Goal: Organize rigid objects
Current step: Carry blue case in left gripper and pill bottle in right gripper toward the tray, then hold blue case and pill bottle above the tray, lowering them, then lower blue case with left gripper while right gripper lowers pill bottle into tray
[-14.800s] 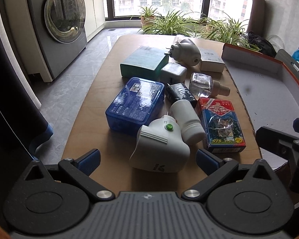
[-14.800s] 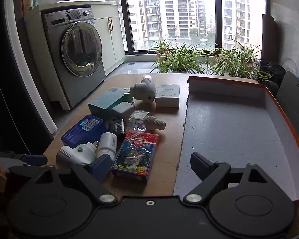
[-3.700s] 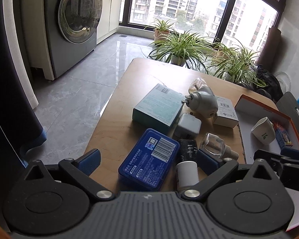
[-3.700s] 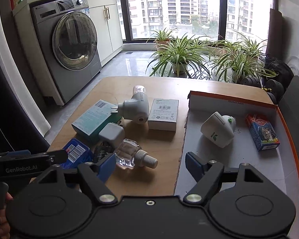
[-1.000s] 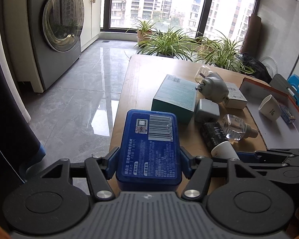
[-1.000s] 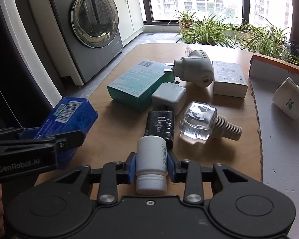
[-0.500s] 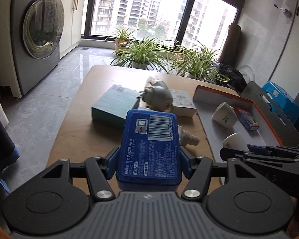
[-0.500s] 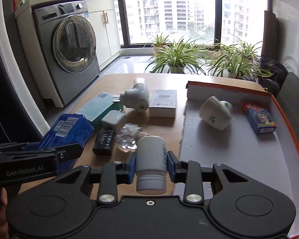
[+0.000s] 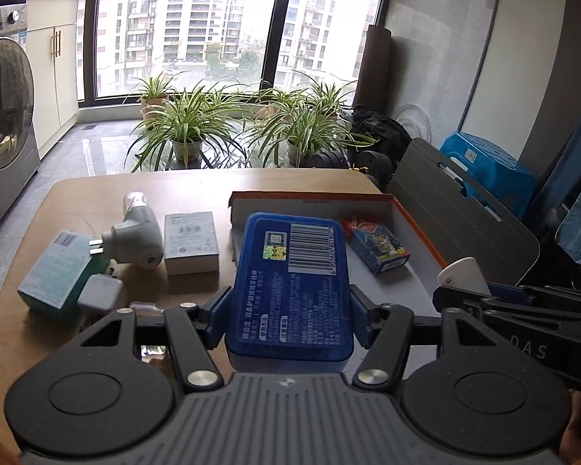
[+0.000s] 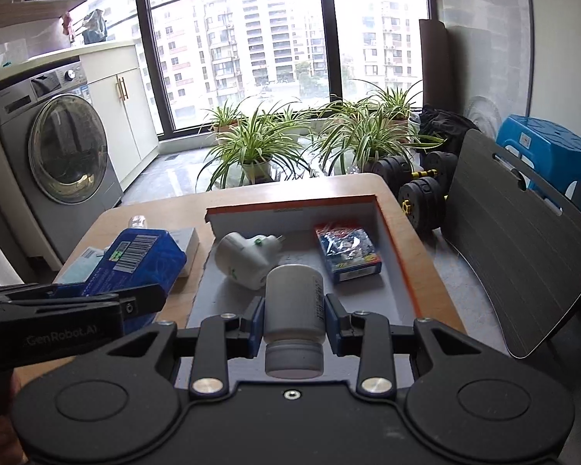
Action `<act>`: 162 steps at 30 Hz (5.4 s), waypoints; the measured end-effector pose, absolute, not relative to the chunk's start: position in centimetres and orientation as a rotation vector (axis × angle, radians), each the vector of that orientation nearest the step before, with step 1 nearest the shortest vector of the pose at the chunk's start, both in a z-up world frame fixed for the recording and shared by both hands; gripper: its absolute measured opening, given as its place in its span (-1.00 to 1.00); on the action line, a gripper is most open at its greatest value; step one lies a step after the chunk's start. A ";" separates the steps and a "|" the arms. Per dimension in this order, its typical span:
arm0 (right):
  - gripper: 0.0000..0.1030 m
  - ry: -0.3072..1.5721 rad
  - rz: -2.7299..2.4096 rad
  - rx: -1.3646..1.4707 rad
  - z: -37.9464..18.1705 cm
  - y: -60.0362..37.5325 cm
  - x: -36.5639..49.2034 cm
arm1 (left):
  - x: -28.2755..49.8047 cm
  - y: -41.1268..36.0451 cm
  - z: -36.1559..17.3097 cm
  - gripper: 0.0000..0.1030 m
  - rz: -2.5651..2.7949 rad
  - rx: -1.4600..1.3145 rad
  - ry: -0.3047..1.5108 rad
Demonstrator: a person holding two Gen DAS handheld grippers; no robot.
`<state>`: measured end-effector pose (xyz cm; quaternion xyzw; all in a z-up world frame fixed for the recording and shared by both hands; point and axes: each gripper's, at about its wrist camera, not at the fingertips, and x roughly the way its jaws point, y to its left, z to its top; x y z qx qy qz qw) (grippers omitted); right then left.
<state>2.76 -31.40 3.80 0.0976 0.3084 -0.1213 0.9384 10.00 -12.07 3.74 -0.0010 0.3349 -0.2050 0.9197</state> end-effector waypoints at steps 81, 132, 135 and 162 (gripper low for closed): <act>-0.22 0.636 -0.217 0.254 3.3 -32.8 2.4 | 7.5 -14.9 3.3 0.21 -0.385 -0.019 0.720; -0.21 0.670 -0.217 0.262 2.2 -32.7 3.1 | 8.1 -14.8 2.2 0.21 -0.383 -0.031 0.745; -0.21 0.671 -0.217 0.261 2.1 -32.8 3.1 | 8.1 -14.8 2.2 0.21 -0.383 -0.033 0.747; -0.21 0.678 -0.218 0.263 1.8 -32.9 3.4 | 8.2 -14.9 1.4 0.21 -0.384 -0.032 0.754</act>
